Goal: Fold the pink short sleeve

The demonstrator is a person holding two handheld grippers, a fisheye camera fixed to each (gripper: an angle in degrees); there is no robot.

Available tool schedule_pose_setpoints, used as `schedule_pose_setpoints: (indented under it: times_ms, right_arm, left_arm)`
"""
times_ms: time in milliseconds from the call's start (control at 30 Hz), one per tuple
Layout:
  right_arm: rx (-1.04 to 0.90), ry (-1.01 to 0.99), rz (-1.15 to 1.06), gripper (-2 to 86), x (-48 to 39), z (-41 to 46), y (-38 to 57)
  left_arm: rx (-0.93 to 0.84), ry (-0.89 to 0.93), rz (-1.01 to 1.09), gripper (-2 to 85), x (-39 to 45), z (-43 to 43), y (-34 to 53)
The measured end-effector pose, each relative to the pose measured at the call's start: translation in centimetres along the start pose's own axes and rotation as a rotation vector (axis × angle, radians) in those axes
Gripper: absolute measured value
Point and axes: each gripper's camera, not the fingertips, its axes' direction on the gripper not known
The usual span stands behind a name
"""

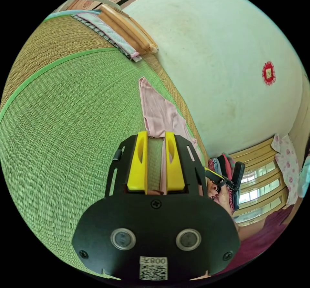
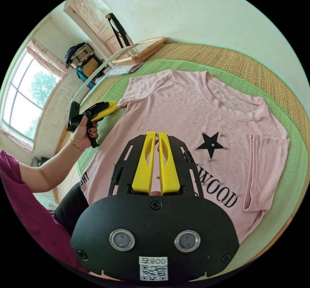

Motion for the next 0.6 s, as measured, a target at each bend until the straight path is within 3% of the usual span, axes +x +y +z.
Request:
schedule_pose_setpoints:
  times_ms: [600]
  right_arm:
    - [-0.041, 0.091, -0.243, 6.1, -17.8, 12.0, -18.2]
  left_arm:
    - [-0.022, 0.116, -0.016, 0.4, -11.5, -2.6, 5.5]
